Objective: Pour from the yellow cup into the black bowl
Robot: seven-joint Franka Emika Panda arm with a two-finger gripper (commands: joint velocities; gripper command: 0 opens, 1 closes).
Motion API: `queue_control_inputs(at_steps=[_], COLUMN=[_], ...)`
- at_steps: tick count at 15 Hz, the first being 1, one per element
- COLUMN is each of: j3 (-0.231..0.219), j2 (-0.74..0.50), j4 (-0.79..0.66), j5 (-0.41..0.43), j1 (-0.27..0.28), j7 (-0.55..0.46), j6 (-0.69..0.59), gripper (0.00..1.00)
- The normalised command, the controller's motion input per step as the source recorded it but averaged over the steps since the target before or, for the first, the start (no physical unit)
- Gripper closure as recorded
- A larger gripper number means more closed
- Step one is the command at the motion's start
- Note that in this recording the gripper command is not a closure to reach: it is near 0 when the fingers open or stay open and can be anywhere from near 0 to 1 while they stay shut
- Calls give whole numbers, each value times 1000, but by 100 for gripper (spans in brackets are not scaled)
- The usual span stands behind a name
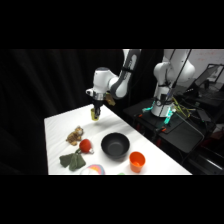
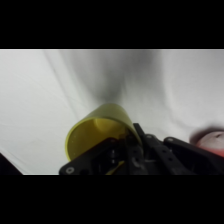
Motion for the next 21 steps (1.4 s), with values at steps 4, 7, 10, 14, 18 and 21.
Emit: queue_control_inputs(at_steps=[4,7,10,14,18,21], j3=[355,317,259,181,105,73], j2=[-29,52,134,219,159,3], j4=[201,214,230,266,229,139], j5=[134,258,285,223,142,99], j1=[-265,-296,-261,-181,-109,-75], j7=[-63,-240,-312,-248,-160,-120], j6=[-331,-247,-165,-124,-133,-146], gripper=[12,12,12,11,0,0])
